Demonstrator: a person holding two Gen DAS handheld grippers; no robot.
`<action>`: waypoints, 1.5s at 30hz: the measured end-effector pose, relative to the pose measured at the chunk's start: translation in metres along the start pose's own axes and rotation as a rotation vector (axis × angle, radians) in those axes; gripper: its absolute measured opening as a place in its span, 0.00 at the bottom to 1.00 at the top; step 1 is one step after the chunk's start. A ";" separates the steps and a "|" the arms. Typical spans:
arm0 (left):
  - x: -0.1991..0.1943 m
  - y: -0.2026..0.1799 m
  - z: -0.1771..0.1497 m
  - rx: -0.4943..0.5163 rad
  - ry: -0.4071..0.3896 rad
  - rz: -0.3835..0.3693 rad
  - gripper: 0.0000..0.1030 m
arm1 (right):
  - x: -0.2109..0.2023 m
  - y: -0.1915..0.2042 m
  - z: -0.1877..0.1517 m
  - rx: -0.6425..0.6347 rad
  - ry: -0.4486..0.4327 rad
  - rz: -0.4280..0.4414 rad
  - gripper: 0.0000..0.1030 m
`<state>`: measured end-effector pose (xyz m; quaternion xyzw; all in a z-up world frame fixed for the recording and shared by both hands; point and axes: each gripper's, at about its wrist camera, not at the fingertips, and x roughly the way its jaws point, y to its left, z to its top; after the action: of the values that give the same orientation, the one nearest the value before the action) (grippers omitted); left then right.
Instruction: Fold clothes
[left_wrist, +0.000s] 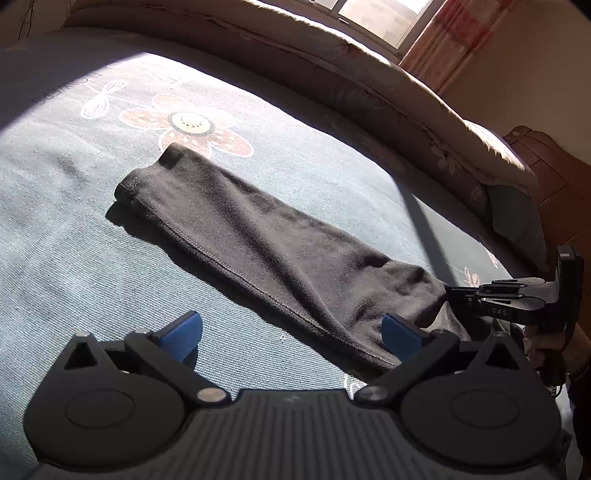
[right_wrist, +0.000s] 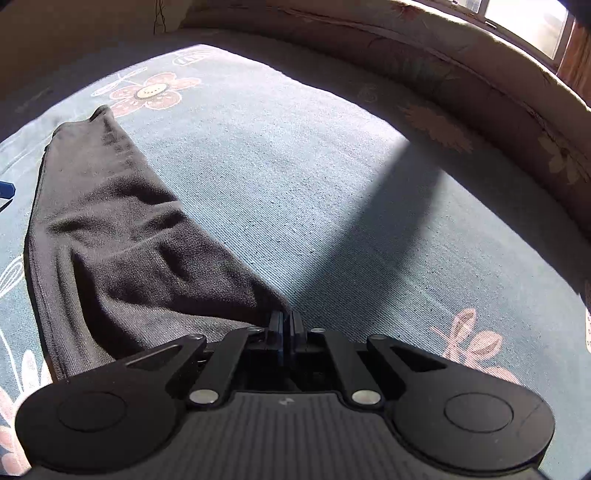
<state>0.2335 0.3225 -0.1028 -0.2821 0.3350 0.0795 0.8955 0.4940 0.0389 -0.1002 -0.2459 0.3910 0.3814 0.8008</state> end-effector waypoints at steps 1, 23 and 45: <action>-0.001 0.000 0.000 0.002 -0.001 -0.003 1.00 | -0.002 0.001 0.003 0.008 -0.009 0.006 0.05; -0.010 0.029 0.004 -0.125 -0.044 -0.051 1.00 | 0.056 0.077 0.090 -0.129 0.004 0.240 0.05; 0.016 0.068 0.005 -0.333 -0.148 -0.190 1.00 | 0.035 0.107 0.111 -0.091 -0.087 0.299 0.26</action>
<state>0.2257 0.3809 -0.1405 -0.4499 0.2223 0.0694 0.8622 0.4709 0.1932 -0.0754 -0.2043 0.3704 0.5240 0.7393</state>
